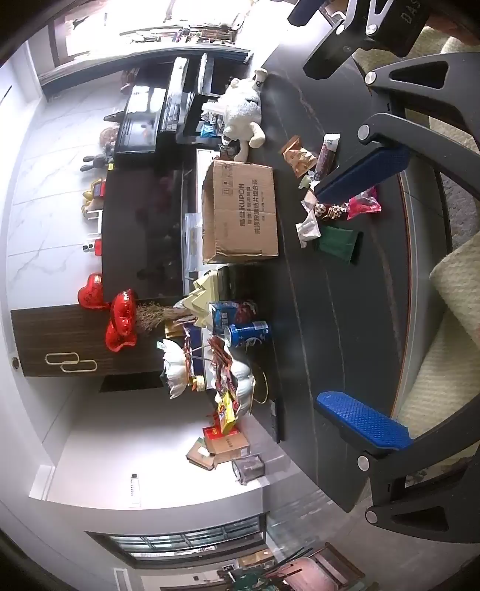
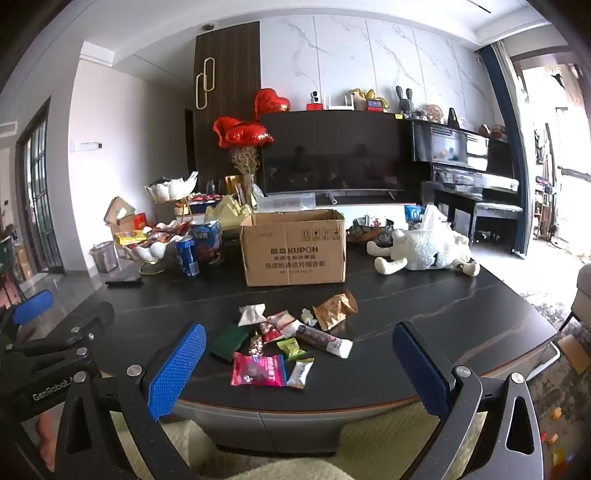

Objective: Organize snacks

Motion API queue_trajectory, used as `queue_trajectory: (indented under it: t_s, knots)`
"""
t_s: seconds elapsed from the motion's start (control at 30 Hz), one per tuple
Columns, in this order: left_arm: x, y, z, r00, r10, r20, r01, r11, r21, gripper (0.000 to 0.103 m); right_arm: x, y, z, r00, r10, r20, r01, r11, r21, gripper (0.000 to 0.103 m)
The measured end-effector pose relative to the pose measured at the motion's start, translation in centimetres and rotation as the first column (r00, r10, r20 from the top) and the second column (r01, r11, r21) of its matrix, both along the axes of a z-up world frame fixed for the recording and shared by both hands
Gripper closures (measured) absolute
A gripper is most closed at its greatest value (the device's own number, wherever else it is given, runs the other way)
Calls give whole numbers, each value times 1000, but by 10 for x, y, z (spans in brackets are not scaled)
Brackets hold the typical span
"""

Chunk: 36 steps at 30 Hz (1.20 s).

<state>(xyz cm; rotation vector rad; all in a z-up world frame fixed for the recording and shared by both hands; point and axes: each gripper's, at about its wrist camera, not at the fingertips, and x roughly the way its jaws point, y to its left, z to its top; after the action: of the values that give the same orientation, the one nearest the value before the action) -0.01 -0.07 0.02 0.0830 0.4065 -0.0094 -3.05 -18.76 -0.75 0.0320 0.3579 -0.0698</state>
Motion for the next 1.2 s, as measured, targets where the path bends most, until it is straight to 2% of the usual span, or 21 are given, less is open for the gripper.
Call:
queue_trajectory:
  t_s: [0.47,1.2]
  knots:
    - [-6,0,3,1000,-12,29,13,1000,-20,0,-2,0,2,1000,0,3,0,1000,7,1]
    - [-3,-4,5,999,-20,32,20,1000,-24,0,-1,3,3,1000,1,15,-1,1000,1,1]
